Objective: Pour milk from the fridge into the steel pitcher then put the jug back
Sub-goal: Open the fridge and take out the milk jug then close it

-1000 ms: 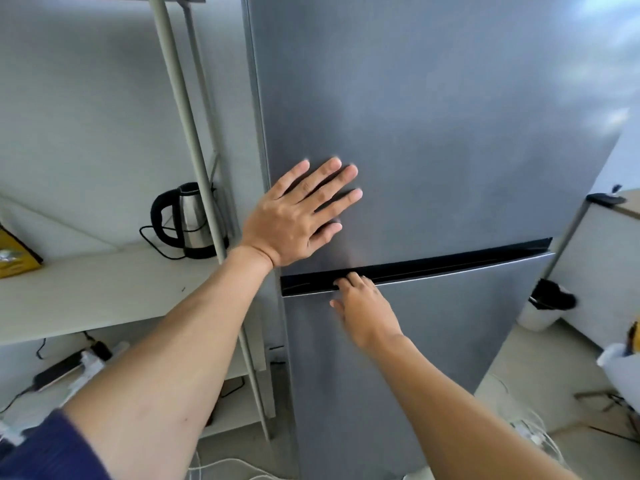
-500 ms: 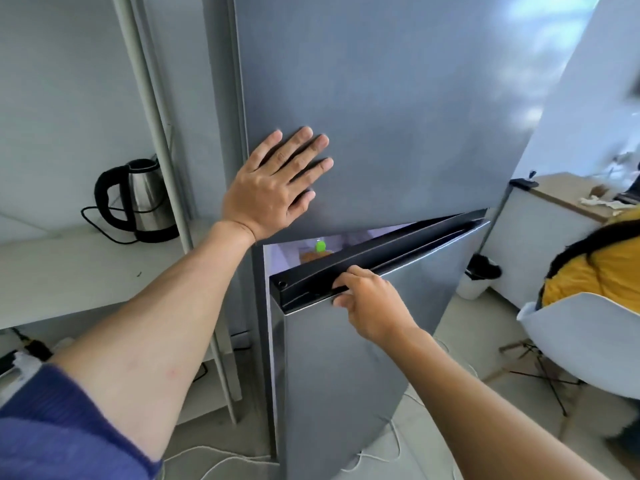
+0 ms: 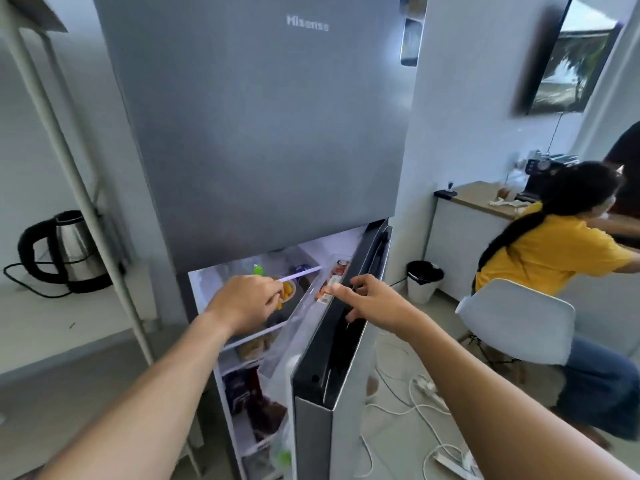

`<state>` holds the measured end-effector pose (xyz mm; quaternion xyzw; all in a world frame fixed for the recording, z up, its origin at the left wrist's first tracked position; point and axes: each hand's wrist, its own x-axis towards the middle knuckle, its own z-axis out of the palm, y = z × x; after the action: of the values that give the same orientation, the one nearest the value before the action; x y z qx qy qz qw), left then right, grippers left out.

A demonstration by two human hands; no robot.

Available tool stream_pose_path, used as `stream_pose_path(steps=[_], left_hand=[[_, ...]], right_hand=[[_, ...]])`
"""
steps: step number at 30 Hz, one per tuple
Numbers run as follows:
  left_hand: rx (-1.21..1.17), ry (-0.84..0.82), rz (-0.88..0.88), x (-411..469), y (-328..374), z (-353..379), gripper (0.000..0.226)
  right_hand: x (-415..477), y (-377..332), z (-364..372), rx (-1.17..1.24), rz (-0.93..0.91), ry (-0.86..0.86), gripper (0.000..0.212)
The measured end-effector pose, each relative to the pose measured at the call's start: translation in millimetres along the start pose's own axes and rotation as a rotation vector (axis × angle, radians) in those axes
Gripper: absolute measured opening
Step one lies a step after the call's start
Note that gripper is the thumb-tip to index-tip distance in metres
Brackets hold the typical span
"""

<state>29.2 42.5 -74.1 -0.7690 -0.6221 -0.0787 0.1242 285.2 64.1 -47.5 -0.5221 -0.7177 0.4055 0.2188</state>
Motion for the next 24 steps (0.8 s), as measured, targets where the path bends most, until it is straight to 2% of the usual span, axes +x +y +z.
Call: stream_pose_path(steps=[2,5,7,11,15,17,20,24], left_hand=[[0.006,-0.080,-0.043,-1,29,1,0.030],[-0.015,-0.183,-0.065,-5,76,6,0.026],[-0.032,-0.237,-0.071,-6,109,7,0.028],[-0.062,-0.302,-0.041,-7,168,14,0.045],[-0.150,-0.296,-0.056,-12,214,21,0.040],[-0.130,-0.341,-0.039,-12,232,18,0.039],[-0.155,-0.410,-0.034,-3,260,15,0.040],[-0.135,-0.457,0.057,15,302,17,0.030]], right_hand=[[-8,9,-14,-0.065,-0.015,-0.047,0.085],[-23,30,-33,-0.085,-0.021,-0.071,0.093],[-36,47,-49,-0.052,-0.037,-0.073,0.088],[-58,78,-83,-0.036,-0.059,-0.061,0.073],[-74,102,-119,-0.094,-0.072,-0.041,0.062],[-84,113,-134,-0.195,-0.069,0.031,0.052],[-96,129,-154,-0.345,-0.066,0.229,0.034],[-111,148,-183,-0.540,-0.061,0.351,0.028]])
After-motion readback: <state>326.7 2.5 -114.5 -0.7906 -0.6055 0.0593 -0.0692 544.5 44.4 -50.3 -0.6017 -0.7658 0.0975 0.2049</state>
